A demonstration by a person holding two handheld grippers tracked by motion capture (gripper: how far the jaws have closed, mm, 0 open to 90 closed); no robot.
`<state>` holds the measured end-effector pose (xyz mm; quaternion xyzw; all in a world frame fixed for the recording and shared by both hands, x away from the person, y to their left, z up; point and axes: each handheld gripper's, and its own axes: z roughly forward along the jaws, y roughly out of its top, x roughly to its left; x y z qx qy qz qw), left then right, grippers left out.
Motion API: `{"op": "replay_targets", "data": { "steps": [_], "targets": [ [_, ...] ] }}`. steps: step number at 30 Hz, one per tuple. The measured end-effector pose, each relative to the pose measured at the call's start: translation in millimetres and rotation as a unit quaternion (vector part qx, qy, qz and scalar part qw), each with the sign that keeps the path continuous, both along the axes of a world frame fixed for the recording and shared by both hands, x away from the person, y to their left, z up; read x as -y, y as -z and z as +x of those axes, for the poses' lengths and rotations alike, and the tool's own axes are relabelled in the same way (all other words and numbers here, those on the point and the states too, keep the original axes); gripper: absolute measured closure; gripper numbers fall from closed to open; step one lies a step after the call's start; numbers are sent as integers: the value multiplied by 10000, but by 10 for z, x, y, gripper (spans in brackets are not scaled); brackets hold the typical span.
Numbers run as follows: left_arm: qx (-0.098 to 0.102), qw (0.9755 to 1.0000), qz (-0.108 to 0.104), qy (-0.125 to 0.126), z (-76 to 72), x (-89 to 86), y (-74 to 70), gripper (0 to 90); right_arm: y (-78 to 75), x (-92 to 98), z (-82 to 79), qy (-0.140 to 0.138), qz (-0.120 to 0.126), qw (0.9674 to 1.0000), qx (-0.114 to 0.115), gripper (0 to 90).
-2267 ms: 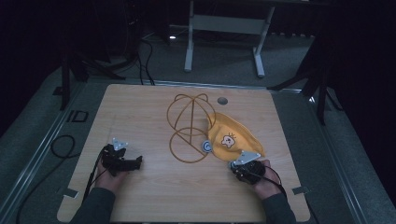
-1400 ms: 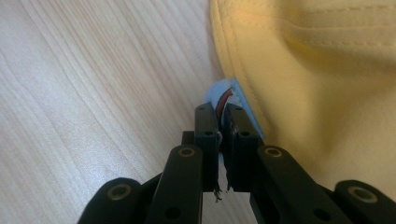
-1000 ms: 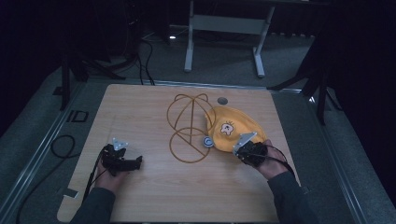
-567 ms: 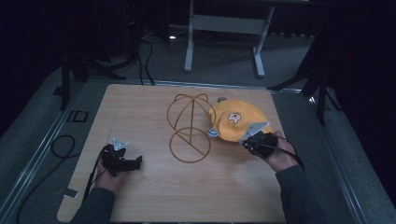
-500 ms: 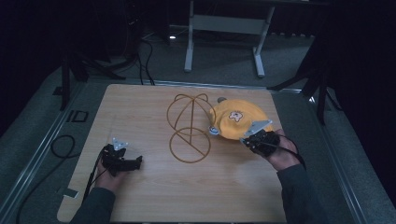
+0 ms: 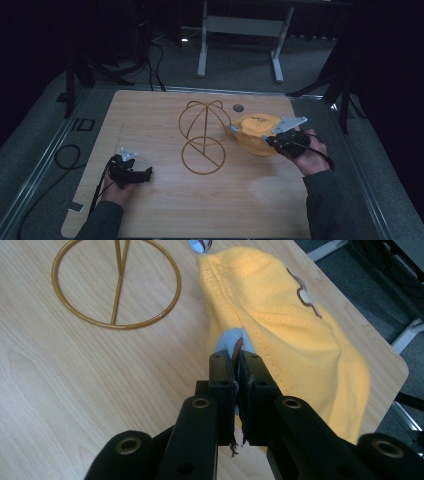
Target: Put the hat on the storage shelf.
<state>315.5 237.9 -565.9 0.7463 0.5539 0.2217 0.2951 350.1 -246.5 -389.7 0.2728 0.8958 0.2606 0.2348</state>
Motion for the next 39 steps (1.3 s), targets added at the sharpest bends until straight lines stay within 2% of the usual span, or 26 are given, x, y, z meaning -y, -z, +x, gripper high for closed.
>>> {"op": "replay_targets", "data": {
  "steps": [7, 9, 18, 23, 28, 39],
  "targets": [
    [-1, 10000, 1, 0, 0, 0, 0, 22, -35, 51, 5, 133, 45, 9999, 78, 855],
    [0, 10000, 0, 0, 0, 0, 0, 22, -38, 68, 7, 168, 96, 9998, 64, 856],
    [13, 10000, -20, -19, 1, 4, 2, 22, -2, 122, 20, 191, -47, 9997, -128, 820],
    [13, 10000, -20, -19, 1, 4, 2, 22, -36, 141, 21, 182, -17, 9998, -122, 805],
    [19, 10000, -22, -20, 1, 4, 3, 22, -73, 129, 51, 135, -183, 9995, -225, 801],
    [25, 10000, -17, -19, 1, 4, 3, 22, -37, 96, 149, 41, -452, 9979, -465, 795]
  ]
}}
